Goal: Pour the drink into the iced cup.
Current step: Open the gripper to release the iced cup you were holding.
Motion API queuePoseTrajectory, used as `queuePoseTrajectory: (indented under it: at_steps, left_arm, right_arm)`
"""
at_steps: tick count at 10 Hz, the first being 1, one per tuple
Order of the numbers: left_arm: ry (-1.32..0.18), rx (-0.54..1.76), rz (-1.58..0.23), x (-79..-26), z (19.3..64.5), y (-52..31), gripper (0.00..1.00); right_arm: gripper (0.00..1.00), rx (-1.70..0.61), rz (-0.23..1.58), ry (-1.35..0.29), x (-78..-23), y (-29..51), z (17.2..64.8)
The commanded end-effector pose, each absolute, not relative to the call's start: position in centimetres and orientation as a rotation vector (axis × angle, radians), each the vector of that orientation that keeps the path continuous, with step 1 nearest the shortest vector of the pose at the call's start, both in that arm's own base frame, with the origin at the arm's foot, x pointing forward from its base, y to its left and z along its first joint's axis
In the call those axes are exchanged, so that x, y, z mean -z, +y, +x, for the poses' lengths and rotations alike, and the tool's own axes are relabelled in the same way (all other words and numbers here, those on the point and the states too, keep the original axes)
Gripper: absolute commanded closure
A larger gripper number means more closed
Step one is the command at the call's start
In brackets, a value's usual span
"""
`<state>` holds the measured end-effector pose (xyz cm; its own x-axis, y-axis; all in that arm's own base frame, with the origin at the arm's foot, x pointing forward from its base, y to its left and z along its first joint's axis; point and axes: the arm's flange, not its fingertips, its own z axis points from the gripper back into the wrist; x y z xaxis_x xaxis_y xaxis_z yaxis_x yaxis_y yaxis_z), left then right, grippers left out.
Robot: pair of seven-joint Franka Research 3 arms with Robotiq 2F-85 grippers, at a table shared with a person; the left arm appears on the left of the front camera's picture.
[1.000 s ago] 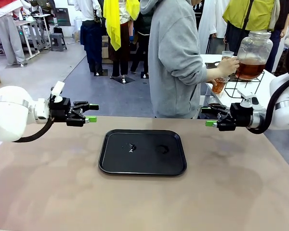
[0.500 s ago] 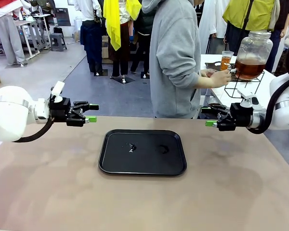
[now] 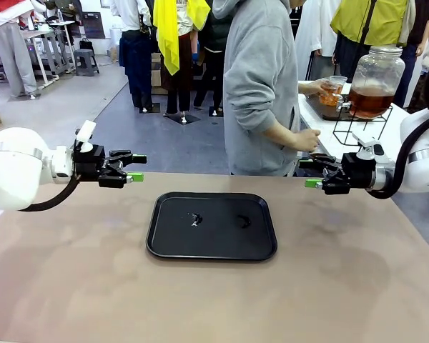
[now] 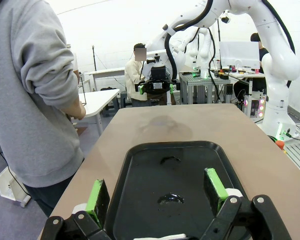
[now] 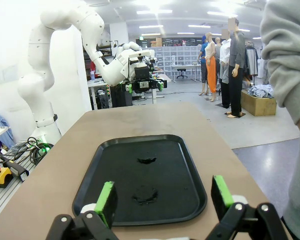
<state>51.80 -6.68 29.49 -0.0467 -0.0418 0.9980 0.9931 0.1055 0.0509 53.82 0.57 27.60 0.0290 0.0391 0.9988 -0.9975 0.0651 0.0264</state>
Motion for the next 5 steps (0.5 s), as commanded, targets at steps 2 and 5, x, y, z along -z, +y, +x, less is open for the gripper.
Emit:
queuePoseTrajectory:
  at_steps: [2,5]
  left_arm:
    - [-1.268,1.184,-1.084,-29.66,51.78,-6.75,0.0]
    - [-1.268,1.184,-1.084,-29.66,51.78,-6.75,0.0]
  right_arm:
    - [0.0,-1.148,1.144,-1.187,-28.12,0.88,54.07]
    - [0.0,-1.148,1.144,-1.187,-28.12,0.88,54.07]
